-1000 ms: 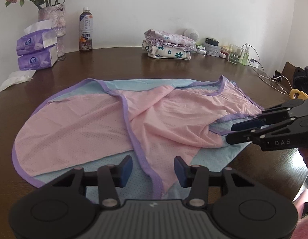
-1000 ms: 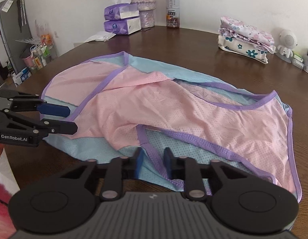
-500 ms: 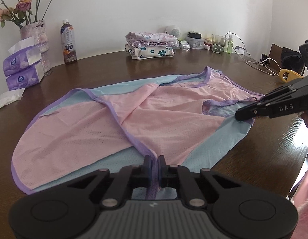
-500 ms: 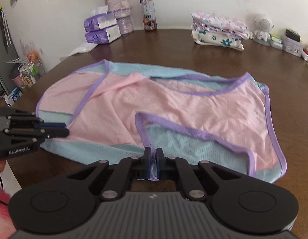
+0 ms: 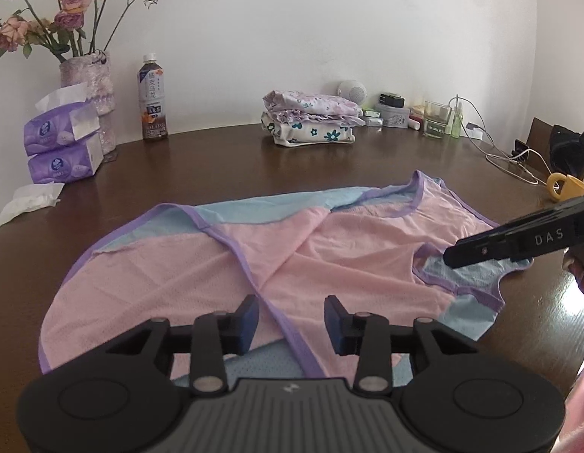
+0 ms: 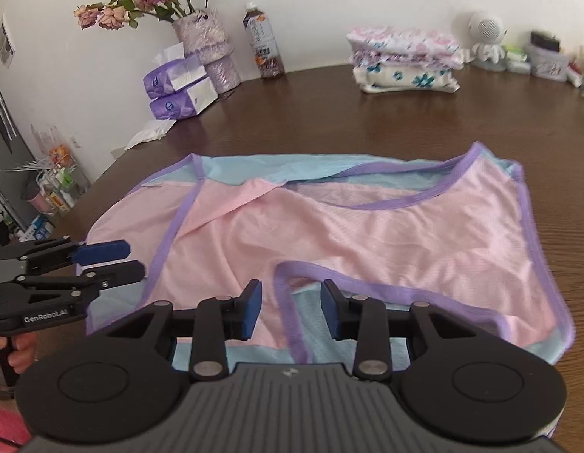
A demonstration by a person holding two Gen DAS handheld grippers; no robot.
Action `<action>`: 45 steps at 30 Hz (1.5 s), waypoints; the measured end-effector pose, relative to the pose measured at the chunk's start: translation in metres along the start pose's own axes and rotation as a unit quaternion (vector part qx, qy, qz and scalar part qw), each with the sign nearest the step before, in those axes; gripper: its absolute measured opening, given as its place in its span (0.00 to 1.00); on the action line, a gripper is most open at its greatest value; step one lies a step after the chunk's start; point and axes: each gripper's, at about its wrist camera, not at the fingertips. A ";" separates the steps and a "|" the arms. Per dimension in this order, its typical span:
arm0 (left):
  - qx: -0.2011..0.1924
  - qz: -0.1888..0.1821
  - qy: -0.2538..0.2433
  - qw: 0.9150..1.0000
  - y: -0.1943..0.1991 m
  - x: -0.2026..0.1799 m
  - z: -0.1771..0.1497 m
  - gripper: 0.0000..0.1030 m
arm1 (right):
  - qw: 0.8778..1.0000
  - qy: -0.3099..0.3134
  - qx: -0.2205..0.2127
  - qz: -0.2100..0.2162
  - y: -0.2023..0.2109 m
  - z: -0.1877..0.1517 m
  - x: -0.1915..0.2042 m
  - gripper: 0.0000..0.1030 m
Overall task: Fold clothes
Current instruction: 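Lower both grippers to the lavender waistband edge and close them on it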
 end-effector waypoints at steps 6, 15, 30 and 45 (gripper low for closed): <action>0.023 0.014 -0.004 1.000 -0.022 0.007 0.005 0.37 | 1.000 0.001 0.014 -0.011 -0.024 0.005 0.007 0.33; 0.035 0.001 0.009 0.999 -0.039 0.013 0.002 0.36 | 0.999 -0.013 0.004 -0.034 -0.028 0.006 0.005 0.07; 0.032 -0.030 0.029 0.999 -0.005 0.013 -0.008 0.35 | 0.999 -0.047 0.008 -0.020 0.003 -0.006 -0.014 0.24; 0.054 -0.053 0.004 0.997 0.032 -0.023 -0.042 0.02 | 0.998 -0.067 -0.002 0.017 0.030 -0.035 -0.017 0.01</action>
Point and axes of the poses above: each gripper's, at about its wrist camera, not at the fingertips, and y roughly against the way its jaws point, x to its left, z to its top, and after that the axes turned 10 degrees about -y, right-handed
